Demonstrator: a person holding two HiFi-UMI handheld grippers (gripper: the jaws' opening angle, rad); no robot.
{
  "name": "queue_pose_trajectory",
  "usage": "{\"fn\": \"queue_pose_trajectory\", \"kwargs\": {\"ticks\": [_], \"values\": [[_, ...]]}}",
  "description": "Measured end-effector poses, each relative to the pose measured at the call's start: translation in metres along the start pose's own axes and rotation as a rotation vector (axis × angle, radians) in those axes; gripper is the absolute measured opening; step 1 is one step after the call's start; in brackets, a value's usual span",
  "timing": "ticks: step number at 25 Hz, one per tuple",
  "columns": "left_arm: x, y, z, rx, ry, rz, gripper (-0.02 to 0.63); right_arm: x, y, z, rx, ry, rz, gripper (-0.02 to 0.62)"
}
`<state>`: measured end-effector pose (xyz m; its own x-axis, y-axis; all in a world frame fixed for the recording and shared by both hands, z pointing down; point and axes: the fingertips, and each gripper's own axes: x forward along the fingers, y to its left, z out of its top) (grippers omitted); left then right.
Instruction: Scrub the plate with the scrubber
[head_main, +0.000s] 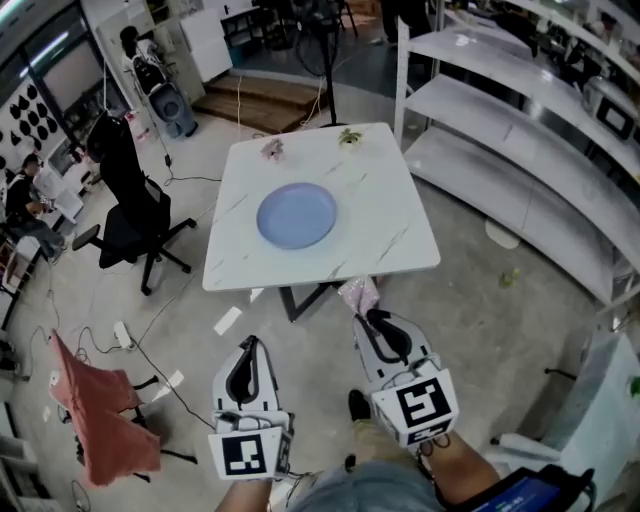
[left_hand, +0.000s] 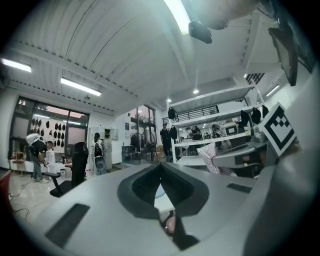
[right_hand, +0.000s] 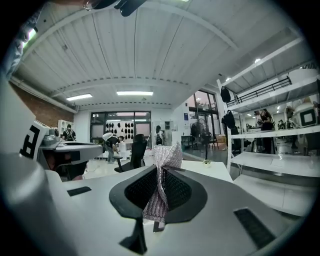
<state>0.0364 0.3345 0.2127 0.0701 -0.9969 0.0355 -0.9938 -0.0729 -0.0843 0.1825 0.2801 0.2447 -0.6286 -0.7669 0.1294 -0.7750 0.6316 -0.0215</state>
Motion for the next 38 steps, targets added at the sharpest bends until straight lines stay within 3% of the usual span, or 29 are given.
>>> {"fn": "queue_pose_trajectory", "kwargs": {"ticks": [10, 21, 29, 38], "values": [[0.114, 0.033, 0.015, 0.021, 0.015, 0.044, 0.008, 0.111, -0.059, 0.026, 0.012, 0.006, 0.048, 0.055], [0.188, 0.085, -0.002, -0.005, 0.044, 0.071, 0.008, 0.203, -0.069, 0.023, 0.011, 0.056, 0.085, 0.055], [0.266, 0.147, -0.041, -0.050, 0.117, 0.018, 0.008, 0.301, -0.076, 0.017, 0.018, 0.110, 0.037, 0.055], [0.340, 0.210, -0.027, -0.072, 0.036, -0.073, 0.008, 0.383, -0.079, 0.046, -0.016, 0.108, -0.045, 0.055]]}}
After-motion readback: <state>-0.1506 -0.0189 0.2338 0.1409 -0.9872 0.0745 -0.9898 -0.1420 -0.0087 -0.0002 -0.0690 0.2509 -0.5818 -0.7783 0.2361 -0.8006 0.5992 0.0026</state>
